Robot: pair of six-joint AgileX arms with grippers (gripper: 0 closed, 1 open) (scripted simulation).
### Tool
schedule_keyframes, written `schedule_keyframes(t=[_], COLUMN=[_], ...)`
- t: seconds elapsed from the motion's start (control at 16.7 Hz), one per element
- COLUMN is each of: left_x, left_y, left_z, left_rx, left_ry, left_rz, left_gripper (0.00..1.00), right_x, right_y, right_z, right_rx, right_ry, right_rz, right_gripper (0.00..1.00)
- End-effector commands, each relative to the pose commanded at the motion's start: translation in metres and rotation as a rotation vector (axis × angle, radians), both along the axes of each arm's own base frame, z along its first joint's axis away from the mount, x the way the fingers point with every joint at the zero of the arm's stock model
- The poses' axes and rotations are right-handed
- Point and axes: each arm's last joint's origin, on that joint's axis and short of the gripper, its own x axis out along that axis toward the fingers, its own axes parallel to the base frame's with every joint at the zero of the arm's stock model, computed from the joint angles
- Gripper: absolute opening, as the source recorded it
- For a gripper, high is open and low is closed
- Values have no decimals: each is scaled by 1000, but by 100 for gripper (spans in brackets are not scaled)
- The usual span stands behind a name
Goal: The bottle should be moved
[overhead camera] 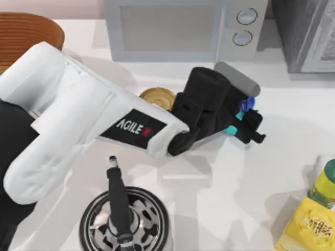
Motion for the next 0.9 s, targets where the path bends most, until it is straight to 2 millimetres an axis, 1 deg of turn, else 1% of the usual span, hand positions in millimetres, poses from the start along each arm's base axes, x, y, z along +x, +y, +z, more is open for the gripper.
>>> schedule_keyframes(t=[0.36, 0.48, 0.54, 0.6, 0.72, 0.84, 0.9], left_x=[1, 2, 3, 6, 11, 11, 8], left_y=[1, 6, 12, 20, 48, 84, 105], left_z=[1, 9, 17, 29, 59, 86, 93], left_rx=[1, -12, -27, -48, -102, -153, -168], left_ry=[-2, -17, -34, -57, -113, -161, -172], left_rz=[3, 30, 61, 102, 214, 343, 409], left_gripper=[0, 0, 0, 0, 0, 0, 0], right_x=[0, 0, 0, 0, 0, 0, 0], right_y=[0, 0, 0, 0, 0, 0, 0], right_z=[0, 0, 0, 0, 0, 0, 0], right_rx=[0, 0, 0, 0, 0, 0, 0], right_ry=[0, 0, 0, 0, 0, 0, 0], right_rz=[0, 0, 0, 0, 0, 0, 0], right_gripper=[100, 100, 100, 100, 100, 100, 100])
